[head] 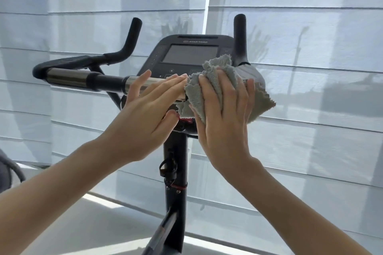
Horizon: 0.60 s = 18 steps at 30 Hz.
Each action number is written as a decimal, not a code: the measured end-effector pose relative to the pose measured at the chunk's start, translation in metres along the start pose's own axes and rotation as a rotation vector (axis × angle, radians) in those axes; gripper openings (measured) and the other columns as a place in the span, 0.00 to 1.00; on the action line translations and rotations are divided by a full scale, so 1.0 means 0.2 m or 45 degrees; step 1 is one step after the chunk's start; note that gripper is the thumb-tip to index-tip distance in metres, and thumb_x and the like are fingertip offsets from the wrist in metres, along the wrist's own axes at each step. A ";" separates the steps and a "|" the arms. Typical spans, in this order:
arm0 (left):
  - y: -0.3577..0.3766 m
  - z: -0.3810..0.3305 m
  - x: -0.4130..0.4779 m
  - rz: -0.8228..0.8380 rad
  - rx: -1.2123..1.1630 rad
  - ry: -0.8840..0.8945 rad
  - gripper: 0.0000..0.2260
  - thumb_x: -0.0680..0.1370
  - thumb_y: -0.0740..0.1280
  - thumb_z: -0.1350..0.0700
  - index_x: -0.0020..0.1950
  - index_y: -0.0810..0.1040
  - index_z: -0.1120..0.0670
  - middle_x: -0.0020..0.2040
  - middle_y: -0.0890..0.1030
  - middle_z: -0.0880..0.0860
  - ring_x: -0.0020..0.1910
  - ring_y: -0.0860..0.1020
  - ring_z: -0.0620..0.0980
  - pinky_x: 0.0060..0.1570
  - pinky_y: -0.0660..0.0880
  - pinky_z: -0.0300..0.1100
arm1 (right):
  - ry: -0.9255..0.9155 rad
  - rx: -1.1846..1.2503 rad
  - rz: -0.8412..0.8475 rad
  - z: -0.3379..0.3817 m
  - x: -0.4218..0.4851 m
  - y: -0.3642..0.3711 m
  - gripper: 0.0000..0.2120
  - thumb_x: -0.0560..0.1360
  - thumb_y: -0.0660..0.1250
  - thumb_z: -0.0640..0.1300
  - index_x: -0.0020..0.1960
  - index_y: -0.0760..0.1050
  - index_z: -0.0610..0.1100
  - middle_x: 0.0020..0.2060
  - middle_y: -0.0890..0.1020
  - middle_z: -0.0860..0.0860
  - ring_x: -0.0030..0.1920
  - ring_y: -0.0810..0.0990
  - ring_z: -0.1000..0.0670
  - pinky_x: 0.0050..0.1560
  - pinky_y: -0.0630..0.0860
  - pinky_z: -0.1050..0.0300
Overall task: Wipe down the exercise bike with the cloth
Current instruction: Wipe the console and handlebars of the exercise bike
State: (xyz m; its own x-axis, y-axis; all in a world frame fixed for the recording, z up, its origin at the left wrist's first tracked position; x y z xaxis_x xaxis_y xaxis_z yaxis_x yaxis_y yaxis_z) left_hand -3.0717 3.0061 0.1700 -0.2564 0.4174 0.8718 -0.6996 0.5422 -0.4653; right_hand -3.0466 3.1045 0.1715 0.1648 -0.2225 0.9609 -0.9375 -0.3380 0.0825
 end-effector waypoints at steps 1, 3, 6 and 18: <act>0.00 0.00 0.00 -0.005 0.002 0.012 0.24 0.78 0.50 0.54 0.74 0.64 0.56 0.72 0.66 0.49 0.73 0.62 0.45 0.74 0.47 0.57 | -0.094 -0.037 0.000 0.01 0.01 0.00 0.17 0.75 0.67 0.40 0.63 0.75 0.38 0.61 0.76 0.38 0.64 0.73 0.37 0.68 0.62 0.37; 0.00 0.00 0.00 -0.010 0.015 0.034 0.23 0.78 0.51 0.55 0.73 0.65 0.57 0.72 0.68 0.51 0.72 0.64 0.47 0.73 0.48 0.58 | -0.289 -0.063 0.015 0.00 0.01 -0.01 0.15 0.77 0.64 0.40 0.63 0.75 0.40 0.60 0.77 0.38 0.61 0.76 0.38 0.65 0.67 0.38; 0.01 0.01 -0.01 0.006 0.065 0.057 0.24 0.78 0.52 0.56 0.74 0.64 0.58 0.72 0.67 0.52 0.72 0.63 0.46 0.74 0.48 0.56 | -0.457 0.033 0.050 -0.10 0.00 -0.03 0.15 0.79 0.62 0.41 0.66 0.71 0.43 0.60 0.77 0.39 0.62 0.74 0.40 0.65 0.66 0.37; 0.02 0.01 -0.01 0.133 0.082 0.069 0.25 0.77 0.52 0.55 0.75 0.61 0.58 0.74 0.63 0.51 0.74 0.59 0.45 0.74 0.49 0.57 | -0.333 0.514 0.486 -0.36 0.03 -0.01 0.18 0.81 0.55 0.40 0.67 0.67 0.32 0.67 0.68 0.38 0.70 0.64 0.39 0.72 0.58 0.42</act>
State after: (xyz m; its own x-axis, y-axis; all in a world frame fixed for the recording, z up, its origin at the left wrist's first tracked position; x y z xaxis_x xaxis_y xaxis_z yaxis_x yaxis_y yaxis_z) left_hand -3.0757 3.0057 0.1671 -0.2950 0.5085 0.8089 -0.7127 0.4468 -0.5408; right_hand -3.0663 3.1696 0.1965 -0.0422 -0.5958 0.8020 -0.7635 -0.4986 -0.4105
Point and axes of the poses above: each hand's wrist, its own x-axis towards the middle knuckle, its own y-axis out of the palm, z = x × y, the point moved 10 cm from there along x, towards the middle knuckle
